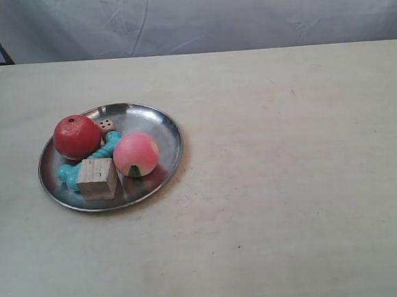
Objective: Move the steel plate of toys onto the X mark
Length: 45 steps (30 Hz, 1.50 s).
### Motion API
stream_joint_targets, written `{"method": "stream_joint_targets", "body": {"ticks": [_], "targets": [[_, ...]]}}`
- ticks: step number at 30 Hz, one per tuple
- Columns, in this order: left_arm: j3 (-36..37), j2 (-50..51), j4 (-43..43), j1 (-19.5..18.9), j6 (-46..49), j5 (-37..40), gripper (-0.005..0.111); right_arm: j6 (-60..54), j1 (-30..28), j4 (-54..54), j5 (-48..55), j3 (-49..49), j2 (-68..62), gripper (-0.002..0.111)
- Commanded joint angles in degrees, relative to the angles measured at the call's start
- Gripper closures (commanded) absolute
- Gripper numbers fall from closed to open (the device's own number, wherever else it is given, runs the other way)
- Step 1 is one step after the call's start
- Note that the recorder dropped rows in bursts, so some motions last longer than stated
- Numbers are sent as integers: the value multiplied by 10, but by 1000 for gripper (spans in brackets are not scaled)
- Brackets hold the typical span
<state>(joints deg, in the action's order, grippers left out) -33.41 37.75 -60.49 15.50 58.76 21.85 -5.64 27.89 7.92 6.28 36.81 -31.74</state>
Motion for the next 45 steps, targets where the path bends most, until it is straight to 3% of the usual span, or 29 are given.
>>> {"method": "stream_joint_targets", "body": {"ticks": [1,5,15,19,35,45], "targets": [[3,-7,-24,14,2,14,107,-1,1,-5,-9,-2,11,109],[3,-17,-32,17,2,26,107,1,-19,-1,-7,-6,41,109],[3,-41,-42,17,2,44,107,2,-266,1,-11,-77,260,109],[3,-41,-46,17,2,44,107,2,-313,1,-42,-132,305,109],[33,-41,-42,18,2,25,107,3,-318,1,-37,-313,317,109],[33,-41,-45,18,2,54,107,3,-318,3,-16,-344,317,109]]}}
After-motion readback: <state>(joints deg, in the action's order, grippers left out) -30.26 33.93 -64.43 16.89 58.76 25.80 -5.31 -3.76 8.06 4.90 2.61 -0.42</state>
